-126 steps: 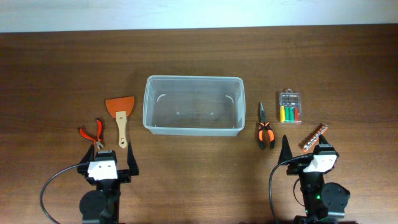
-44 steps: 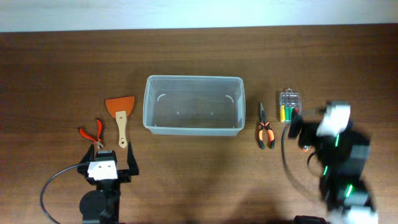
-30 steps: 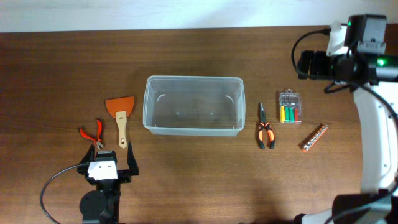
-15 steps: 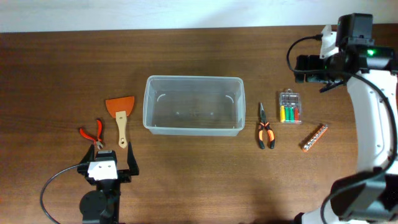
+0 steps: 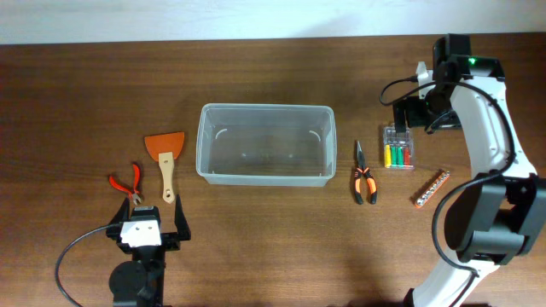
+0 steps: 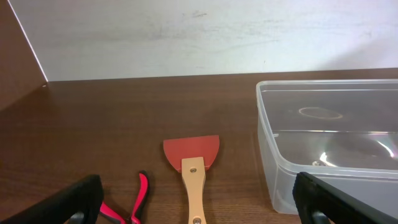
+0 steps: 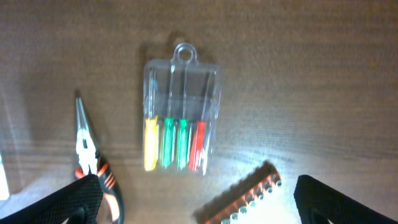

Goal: Pack container
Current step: 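Move the right gripper over the clear screwdriver case and grasp it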

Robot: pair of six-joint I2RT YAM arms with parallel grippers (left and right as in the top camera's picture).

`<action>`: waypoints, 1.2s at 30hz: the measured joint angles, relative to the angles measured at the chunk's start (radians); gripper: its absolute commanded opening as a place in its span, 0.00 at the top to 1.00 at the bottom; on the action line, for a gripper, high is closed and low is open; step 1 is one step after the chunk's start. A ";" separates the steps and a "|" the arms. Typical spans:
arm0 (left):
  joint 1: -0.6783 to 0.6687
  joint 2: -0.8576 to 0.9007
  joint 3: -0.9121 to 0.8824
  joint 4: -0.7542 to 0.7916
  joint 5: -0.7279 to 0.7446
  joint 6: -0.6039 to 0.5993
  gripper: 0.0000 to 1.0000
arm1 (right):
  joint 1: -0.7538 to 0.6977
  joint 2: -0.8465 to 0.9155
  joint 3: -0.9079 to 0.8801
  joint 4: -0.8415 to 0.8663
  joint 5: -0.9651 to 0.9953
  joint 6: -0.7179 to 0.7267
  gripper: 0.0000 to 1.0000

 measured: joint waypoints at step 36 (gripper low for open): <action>0.000 0.000 0.000 0.000 0.000 0.000 0.01 | 0.001 0.235 -0.046 0.080 -0.004 -0.016 0.01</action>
